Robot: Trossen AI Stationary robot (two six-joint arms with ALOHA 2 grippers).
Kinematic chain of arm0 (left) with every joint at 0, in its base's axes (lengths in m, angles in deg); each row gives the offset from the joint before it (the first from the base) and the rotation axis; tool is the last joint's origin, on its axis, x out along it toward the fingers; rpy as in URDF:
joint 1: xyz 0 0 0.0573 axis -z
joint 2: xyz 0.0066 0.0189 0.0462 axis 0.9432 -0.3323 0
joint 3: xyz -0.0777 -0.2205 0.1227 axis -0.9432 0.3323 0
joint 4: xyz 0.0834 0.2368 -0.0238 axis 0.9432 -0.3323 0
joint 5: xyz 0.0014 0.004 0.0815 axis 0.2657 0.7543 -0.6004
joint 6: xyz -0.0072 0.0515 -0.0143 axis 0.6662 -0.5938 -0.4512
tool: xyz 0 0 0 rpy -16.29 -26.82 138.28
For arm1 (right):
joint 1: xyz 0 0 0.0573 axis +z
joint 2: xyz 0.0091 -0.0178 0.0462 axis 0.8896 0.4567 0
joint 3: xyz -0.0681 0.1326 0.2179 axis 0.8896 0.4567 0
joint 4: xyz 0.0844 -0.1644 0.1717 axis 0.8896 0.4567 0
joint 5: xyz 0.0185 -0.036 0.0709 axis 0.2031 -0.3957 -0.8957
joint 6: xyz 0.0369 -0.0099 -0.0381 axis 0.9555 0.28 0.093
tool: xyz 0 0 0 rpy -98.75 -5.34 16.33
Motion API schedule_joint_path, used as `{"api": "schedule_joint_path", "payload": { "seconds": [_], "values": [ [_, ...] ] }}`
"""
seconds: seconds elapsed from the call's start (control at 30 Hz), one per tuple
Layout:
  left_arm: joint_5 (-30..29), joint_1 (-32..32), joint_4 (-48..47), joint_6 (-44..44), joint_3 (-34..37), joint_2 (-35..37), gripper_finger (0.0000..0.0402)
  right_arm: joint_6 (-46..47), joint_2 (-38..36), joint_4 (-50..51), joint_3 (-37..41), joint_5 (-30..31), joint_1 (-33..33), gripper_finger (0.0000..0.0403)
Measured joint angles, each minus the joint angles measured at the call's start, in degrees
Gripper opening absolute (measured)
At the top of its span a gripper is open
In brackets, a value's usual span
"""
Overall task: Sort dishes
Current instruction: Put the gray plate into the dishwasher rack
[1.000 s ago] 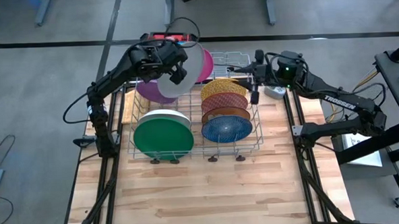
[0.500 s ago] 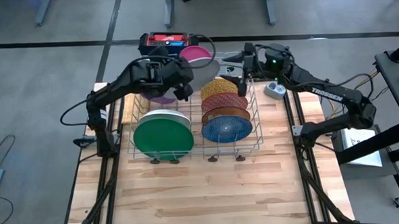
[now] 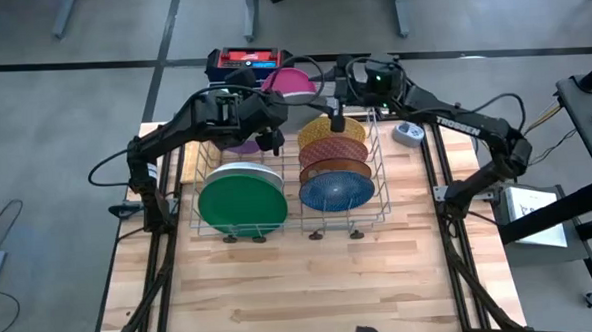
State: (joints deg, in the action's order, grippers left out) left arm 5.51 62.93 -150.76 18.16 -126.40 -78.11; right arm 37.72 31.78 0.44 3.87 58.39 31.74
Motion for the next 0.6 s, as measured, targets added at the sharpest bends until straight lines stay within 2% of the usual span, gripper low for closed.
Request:
{"api": "schedule_joint_path", "payload": {
  "seconds": [0.07,0.17,0.43,0.6],
  "values": [
    [-2.39,0.02,0.40,-1.06,0.00,0.00,0.0013,-1.53,1.99,0.92,-2.15,-3.40,0.00,0.0262],
    [-4.56,0.00,0.08,-2.57,0.00,0.07,0.0013,-2.41,4.54,1.25,-5.02,-6.00,0.16,0.0216],
    [-4.52,-0.01,0.56,-3.03,0.04,0.10,0.0014,-5.24,7.36,0.99,-8.36,-5.01,0.24,0.0024],
    [-4.41,-0.26,2.78,-2.73,0.08,1.22,0.0035,-6.72,6.20,0.55,-8.86,-2.38,0.33,0.0011]
  ]
}}
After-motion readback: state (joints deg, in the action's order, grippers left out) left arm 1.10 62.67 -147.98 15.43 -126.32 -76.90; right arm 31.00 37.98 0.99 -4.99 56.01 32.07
